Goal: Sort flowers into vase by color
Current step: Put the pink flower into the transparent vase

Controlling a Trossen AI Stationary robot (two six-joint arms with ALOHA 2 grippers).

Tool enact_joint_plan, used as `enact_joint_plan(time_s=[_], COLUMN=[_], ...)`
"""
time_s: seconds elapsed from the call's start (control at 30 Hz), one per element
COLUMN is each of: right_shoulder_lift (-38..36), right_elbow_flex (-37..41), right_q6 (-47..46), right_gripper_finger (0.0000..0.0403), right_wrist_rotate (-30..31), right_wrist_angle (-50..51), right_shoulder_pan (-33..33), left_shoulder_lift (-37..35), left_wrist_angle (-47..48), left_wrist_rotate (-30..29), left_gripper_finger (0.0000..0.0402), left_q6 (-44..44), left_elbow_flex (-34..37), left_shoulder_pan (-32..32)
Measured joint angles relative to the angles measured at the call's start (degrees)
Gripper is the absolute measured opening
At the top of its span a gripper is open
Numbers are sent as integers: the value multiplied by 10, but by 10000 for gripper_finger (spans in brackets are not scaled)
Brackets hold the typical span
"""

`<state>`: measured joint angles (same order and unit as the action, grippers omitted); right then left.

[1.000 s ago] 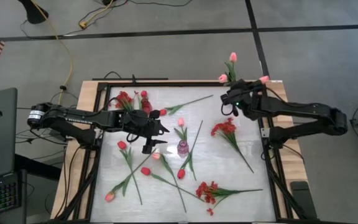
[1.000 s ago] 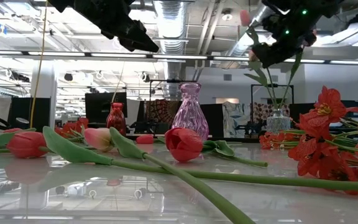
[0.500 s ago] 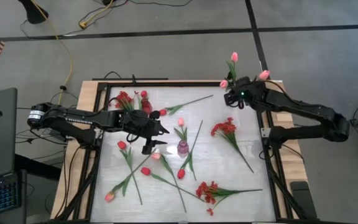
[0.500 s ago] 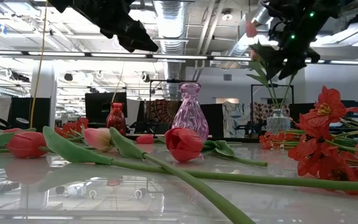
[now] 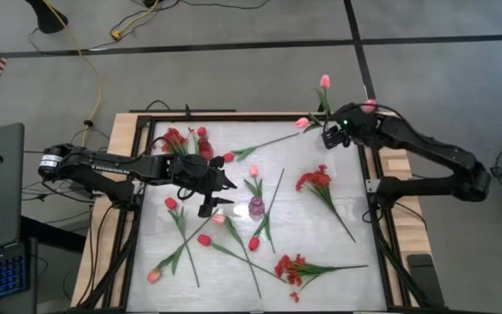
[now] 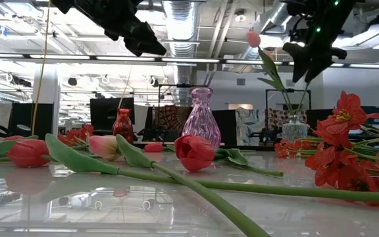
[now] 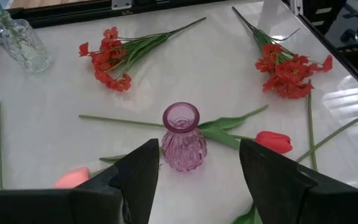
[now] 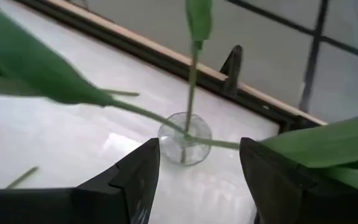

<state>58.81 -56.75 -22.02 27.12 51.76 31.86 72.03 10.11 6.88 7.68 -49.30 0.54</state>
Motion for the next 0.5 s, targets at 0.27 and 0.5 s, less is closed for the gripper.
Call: enact_joint_plan(time_s=[0.27,0.5], right_shoulder_lift=[0,0], right_elbow_flex=[-27,-38], right_q6=[62,71], right_gripper_finger=[250,250], right_wrist_rotate=[-175,-232], right_wrist_angle=[-15,-4], right_shoulder_pan=[0,-4], left_shoulder_lift=[0,0], left_wrist_angle=[6,20], left_wrist_rotate=[1,1], left_gripper_finger=[212,212], left_q6=[0,-2], left_elbow_flex=[0,0], left_shoulder_pan=[0,0])
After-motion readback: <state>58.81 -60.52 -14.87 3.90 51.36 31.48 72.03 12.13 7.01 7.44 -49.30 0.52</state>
